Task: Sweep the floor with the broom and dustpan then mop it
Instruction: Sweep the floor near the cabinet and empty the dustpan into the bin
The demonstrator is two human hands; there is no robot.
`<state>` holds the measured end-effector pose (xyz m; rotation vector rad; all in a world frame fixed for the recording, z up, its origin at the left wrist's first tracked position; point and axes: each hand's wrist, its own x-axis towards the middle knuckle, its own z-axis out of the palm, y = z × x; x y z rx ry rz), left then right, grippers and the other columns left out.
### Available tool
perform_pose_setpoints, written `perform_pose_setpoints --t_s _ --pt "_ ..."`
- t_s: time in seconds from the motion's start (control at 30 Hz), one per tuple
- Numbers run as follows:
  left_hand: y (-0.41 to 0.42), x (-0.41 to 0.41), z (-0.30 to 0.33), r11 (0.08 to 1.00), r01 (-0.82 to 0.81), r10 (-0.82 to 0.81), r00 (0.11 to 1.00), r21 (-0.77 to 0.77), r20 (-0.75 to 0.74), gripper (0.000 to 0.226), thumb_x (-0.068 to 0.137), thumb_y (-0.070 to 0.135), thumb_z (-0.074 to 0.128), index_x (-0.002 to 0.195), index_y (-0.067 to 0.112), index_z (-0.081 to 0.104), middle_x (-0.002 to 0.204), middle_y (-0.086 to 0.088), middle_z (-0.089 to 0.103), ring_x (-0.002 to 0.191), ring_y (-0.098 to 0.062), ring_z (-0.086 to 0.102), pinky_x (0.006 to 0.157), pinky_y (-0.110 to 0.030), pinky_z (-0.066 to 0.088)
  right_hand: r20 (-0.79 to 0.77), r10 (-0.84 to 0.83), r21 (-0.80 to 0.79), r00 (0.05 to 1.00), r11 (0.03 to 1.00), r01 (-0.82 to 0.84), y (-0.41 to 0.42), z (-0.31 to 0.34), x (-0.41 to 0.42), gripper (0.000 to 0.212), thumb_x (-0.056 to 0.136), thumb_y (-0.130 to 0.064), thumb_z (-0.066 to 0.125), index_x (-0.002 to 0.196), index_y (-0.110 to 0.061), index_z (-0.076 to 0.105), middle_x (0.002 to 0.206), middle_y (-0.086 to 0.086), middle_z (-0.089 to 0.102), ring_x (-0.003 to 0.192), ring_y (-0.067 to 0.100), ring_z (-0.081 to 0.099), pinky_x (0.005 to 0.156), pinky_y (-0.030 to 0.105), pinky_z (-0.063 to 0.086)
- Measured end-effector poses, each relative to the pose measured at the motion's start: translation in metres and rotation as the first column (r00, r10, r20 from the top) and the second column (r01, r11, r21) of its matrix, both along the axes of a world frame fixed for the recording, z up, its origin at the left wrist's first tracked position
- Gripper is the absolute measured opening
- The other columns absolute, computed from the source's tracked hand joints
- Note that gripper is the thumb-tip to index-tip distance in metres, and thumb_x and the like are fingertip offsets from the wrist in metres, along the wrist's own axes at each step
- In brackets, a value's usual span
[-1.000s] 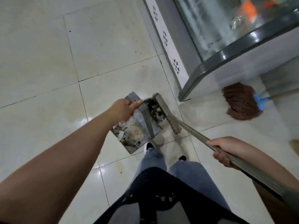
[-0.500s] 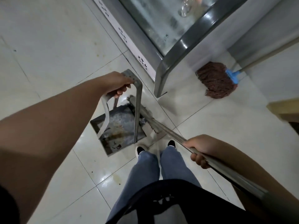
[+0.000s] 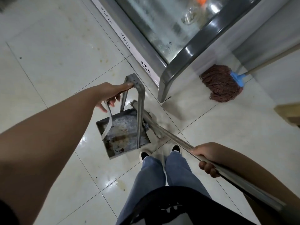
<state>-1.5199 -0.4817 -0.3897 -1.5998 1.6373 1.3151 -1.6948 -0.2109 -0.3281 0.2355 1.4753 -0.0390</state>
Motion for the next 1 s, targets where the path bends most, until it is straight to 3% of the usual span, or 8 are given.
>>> perform_pose_setpoints --t_s 0.1,0.2,0.37,0.43,0.53,0.63,0.87,1.0 --pt "-0.003 0.007 0.003 0.991 -0.075 0.088 0.989 0.109 -0.122 0.048 0.08 0.056 0.06 0.079 0.008 0.059 0.052 -0.004 0.053 0.061 -0.018 0.055 0.065 -0.042 0.056 -0.059 0.071 -0.081 0.996 0.994 -0.075 0.003 -0.002 -0.003 0.037 0.097 -0.028 0.044 0.066 -0.009 0.043 0.038 0.002 0.039 0.019 0.007 0.032 0.025 0.011 0.024" --pt "-0.004 0.029 0.006 0.948 -0.211 0.281 0.908 0.239 -0.31 0.017 0.09 0.024 0.058 0.093 0.008 0.063 0.082 -0.007 0.066 0.084 -0.014 0.065 0.08 -0.05 0.053 -0.026 0.039 -0.04 0.999 0.998 -0.04 0.004 -0.001 -0.006 0.038 0.097 -0.03 0.044 0.065 -0.01 0.041 0.035 0.001 0.038 0.019 0.007 0.031 0.024 0.01 0.024" --pt "0.018 0.057 -0.004 0.993 -0.12 0.12 0.976 0.016 -0.183 0.052 0.069 0.071 0.052 0.088 0.026 0.071 0.133 -0.001 0.052 0.125 -0.021 0.045 0.106 -0.046 0.034 -0.034 0.012 0.011 0.999 1.0 -0.011 0.004 0.002 -0.004 0.035 0.097 -0.034 0.043 0.069 -0.013 0.039 0.032 -0.001 0.035 0.019 0.005 0.028 0.025 0.01 0.022" --pt "0.024 0.06 -0.012 0.986 -0.142 0.125 0.977 -0.088 -0.173 0.063 0.068 0.078 0.045 0.075 0.022 0.073 0.122 -0.006 0.06 0.123 -0.026 0.046 0.108 -0.042 0.025 -0.049 0.008 0.003 0.999 1.0 -0.007 0.005 0.002 -0.002 0.033 0.098 -0.033 0.042 0.072 -0.013 0.04 0.032 -0.001 0.036 0.019 0.005 0.028 0.025 0.009 0.022" --pt "0.032 0.053 -0.02 0.91 -0.405 0.344 0.854 -0.085 -0.39 0.047 0.077 0.058 0.062 0.068 0.012 0.067 0.073 -0.008 0.065 0.096 -0.026 0.061 0.105 -0.04 0.033 -0.08 0.003 -0.011 0.997 1.0 -0.003 0.006 0.001 0.001 0.028 0.097 -0.03 0.043 0.076 -0.012 0.043 0.032 -0.001 0.037 0.02 0.005 0.028 0.026 0.008 0.023" --pt "0.036 0.039 -0.018 0.802 -0.587 0.455 0.717 -0.107 -0.527 0.031 0.081 0.034 0.069 0.062 0.012 0.058 0.043 0.004 0.051 0.059 -0.019 0.05 0.08 -0.037 0.042 -0.093 -0.013 -0.019 0.996 1.0 0.011 0.007 0.0 0.004 0.027 0.097 -0.03 0.043 0.077 -0.012 0.043 0.032 -0.001 0.037 0.02 0.005 0.028 0.026 0.008 0.023" --pt "0.048 0.026 -0.005 0.871 -0.449 0.296 0.805 -0.202 -0.514 0.046 0.082 0.039 0.066 0.052 0.008 0.049 0.045 -0.004 0.047 0.046 -0.006 0.047 0.057 -0.013 0.039 -0.1 -0.028 -0.023 0.995 0.999 0.026 0.013 0.001 0.011 0.03 0.097 -0.032 0.044 0.075 -0.012 0.043 0.031 -0.001 0.038 0.019 0.005 0.029 0.026 0.008 0.025" --pt "0.048 -0.003 0.006 0.887 -0.399 0.239 0.829 -0.234 -0.505 0.047 0.083 0.04 0.065 0.053 0.009 0.047 0.052 -0.007 0.044 0.05 -0.014 0.043 0.058 -0.021 0.036 -0.106 -0.071 -0.028 0.992 0.997 0.068 0.025 0.007 0.013 0.034 0.098 -0.031 0.042 0.07 -0.011 0.041 0.031 -0.001 0.036 0.019 0.006 0.029 0.025 0.009 0.023"
